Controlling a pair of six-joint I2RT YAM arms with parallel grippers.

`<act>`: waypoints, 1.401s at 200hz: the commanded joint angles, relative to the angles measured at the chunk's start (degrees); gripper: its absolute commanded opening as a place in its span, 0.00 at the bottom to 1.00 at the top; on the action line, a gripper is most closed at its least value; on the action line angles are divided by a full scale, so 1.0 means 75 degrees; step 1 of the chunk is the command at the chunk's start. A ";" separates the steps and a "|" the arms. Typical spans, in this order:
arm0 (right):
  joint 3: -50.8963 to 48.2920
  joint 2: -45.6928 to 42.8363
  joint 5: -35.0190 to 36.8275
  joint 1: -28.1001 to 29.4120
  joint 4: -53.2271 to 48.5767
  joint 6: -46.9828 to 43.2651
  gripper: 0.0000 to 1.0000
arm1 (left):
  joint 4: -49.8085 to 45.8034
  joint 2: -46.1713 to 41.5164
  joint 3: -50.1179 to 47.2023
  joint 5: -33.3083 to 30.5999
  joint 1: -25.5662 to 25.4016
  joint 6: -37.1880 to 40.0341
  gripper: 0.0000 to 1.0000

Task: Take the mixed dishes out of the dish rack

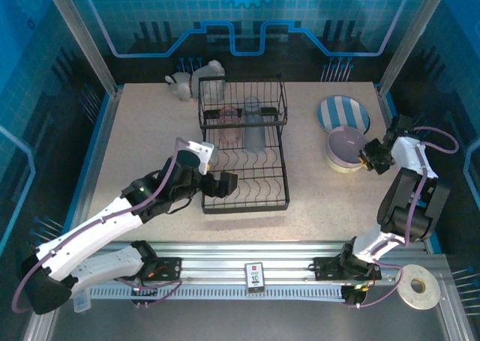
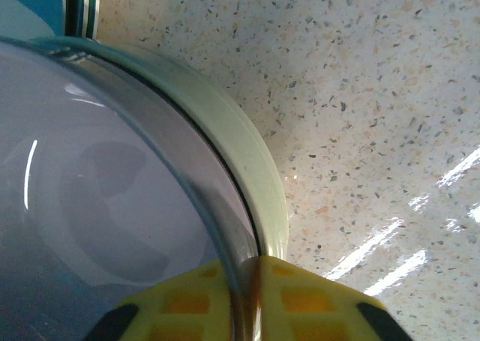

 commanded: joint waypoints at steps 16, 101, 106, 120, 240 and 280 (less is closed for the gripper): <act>0.0049 -0.0274 -0.0470 -0.0058 0.0507 -0.0023 0.38 | -0.0600 0.0017 0.0318 -0.0291 0.0206 0.0019 0.99; -0.0032 -0.1473 -0.0815 -0.0007 0.0458 -0.0023 0.93 | -0.0868 0.0085 0.0054 0.0004 0.0836 -0.0160 0.99; -0.0033 -0.1547 -0.0858 0.0032 0.0465 -0.0031 0.95 | -0.0925 0.0144 0.0054 0.0004 0.0874 -0.0163 0.99; 0.0029 -0.1715 -0.0875 0.0169 0.0348 -0.0080 1.00 | -0.1051 0.0272 0.0074 0.0027 0.0958 -0.0104 0.99; -0.1727 -0.4825 0.0088 0.3078 0.2867 -0.0784 1.00 | -0.1591 0.2054 0.0019 0.0702 0.2276 -0.0380 0.91; -0.3926 -0.5766 0.0530 0.4714 0.5673 -0.1344 1.00 | -0.1596 0.2581 -0.0043 0.0844 0.2514 -0.0591 0.87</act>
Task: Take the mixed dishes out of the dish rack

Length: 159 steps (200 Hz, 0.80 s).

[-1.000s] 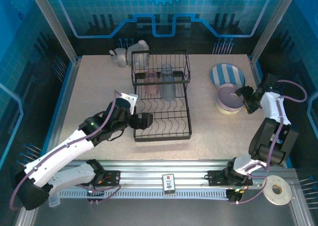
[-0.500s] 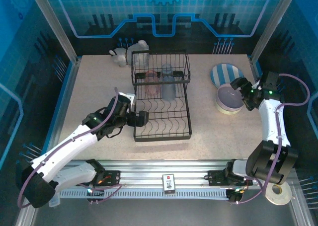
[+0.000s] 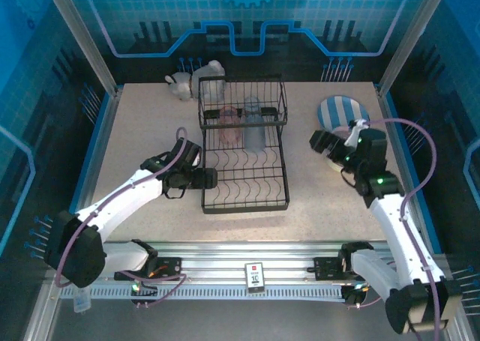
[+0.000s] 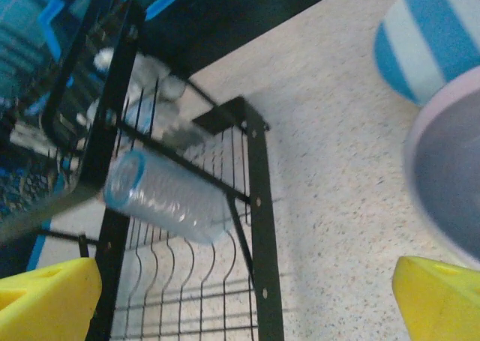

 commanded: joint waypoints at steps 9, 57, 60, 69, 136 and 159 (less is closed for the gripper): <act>-0.1605 -0.0383 0.0690 0.1387 0.3121 -0.1005 1.00 | -0.0095 0.0273 -0.0082 0.0358 0.0210 -0.0252 0.85; -0.2538 0.0969 0.1723 0.3884 0.5876 -0.2989 1.00 | -0.0151 0.0882 0.0006 0.0706 0.0247 -0.0353 0.72; -0.2574 0.1107 0.1757 0.3971 0.6080 -0.3004 1.00 | -0.0140 0.0915 0.0011 0.0740 0.0248 -0.0366 0.71; -0.2646 0.1608 0.2001 0.4214 0.6754 -0.3035 1.00 | -0.0127 0.0999 0.0006 0.0830 0.0247 -0.0444 0.67; -0.2367 0.5841 0.3652 0.5272 1.1972 -0.3428 1.00 | -0.0272 0.1200 0.0082 0.1097 0.0248 -0.0921 0.41; -0.2071 0.6920 0.3815 0.5367 1.2765 -0.3446 1.00 | -0.0334 0.1207 0.0028 0.1296 0.0239 -0.1101 0.20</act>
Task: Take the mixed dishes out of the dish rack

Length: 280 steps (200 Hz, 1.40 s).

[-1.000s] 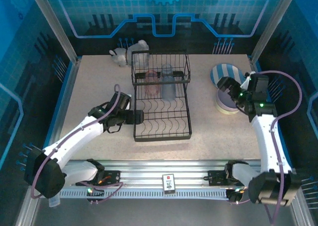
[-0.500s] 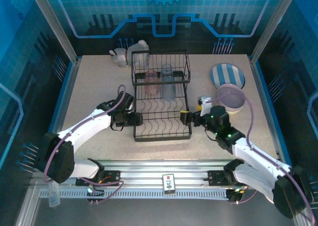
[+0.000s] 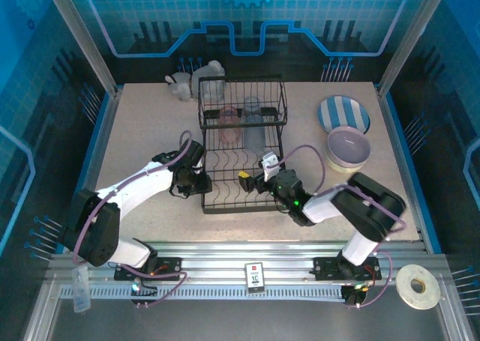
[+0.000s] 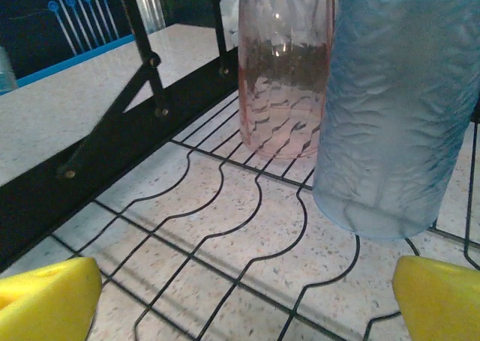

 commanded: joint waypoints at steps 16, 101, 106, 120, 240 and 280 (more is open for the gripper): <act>0.0623 0.1087 0.0895 0.0205 0.2287 -0.0179 1.00 | -0.0279 0.0062 -0.0027 0.0482 0.0061 -0.0449 0.03; 0.1298 0.1886 0.2024 -0.0034 0.2288 -0.0131 1.00 | 0.0023 0.0589 0.0046 0.0776 -0.0673 -0.1308 0.00; 0.1327 0.1901 0.2067 -0.0072 0.2288 -0.0172 1.00 | 0.0007 0.0662 0.0116 0.0768 -0.0756 -0.1335 0.00; 0.1428 0.1953 0.2142 -0.0171 0.2285 -0.0211 1.00 | -0.0080 0.0835 0.0346 0.0680 -0.0987 -0.1383 0.00; 0.2493 0.2632 0.2542 -0.1124 0.2285 -0.0204 1.00 | -0.0670 0.0684 0.0631 0.0263 -0.1848 -0.1759 0.00; 0.2793 0.2812 0.2537 -0.1204 0.2282 -0.0300 1.00 | -0.0877 0.0644 0.0755 0.0107 -0.2046 -0.1802 0.00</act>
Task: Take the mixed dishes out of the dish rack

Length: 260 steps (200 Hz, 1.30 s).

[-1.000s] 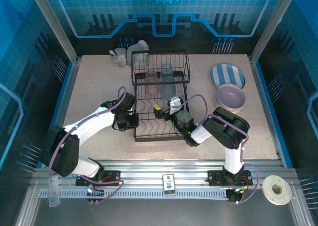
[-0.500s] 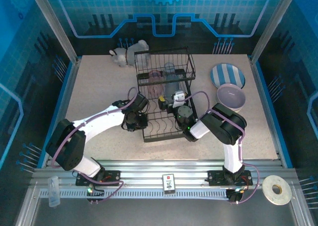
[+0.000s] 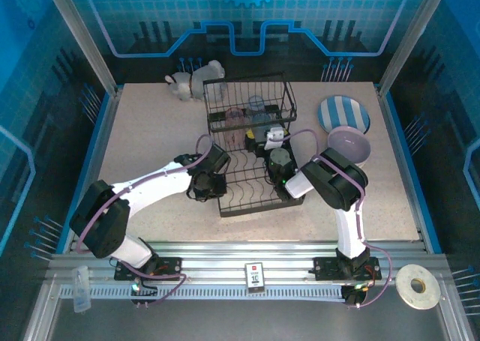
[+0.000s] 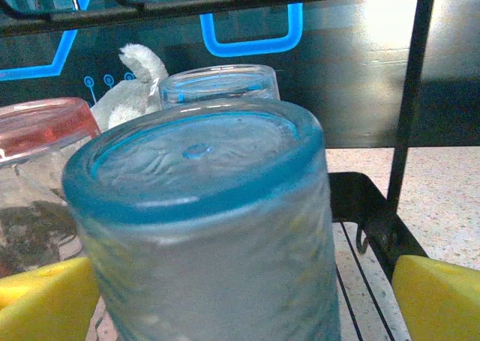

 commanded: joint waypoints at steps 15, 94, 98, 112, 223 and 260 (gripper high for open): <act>0.0247 0.0210 0.0200 -0.0169 0.0461 -0.0211 1.00 | -0.0605 -0.0069 0.0003 0.0714 -0.0342 0.0011 0.00; 0.0566 0.0473 -0.0246 -0.0371 0.0463 -0.0439 0.91 | -0.0727 -0.0232 -0.0044 0.0610 -0.0437 -0.0075 0.00; 0.0589 0.0484 -0.0307 -0.0379 0.0463 -0.0454 0.90 | -0.0734 -0.0225 -0.0044 0.0610 -0.0438 -0.0084 0.00; 0.0600 0.0489 -0.0452 -0.0391 0.0454 -0.0489 0.85 | -0.0755 -0.0265 -0.0050 0.0592 -0.0448 -0.0094 0.00; -0.0231 -0.0341 -0.1002 -0.0169 0.0459 -0.0744 0.56 | -0.0573 -0.0334 -0.0220 0.0599 -0.0461 -0.0303 0.00; -0.0669 -0.0715 -0.1005 0.0054 0.0463 -0.0632 0.52 | -0.0470 -0.0241 -0.0185 0.0610 -0.0462 -0.0302 0.00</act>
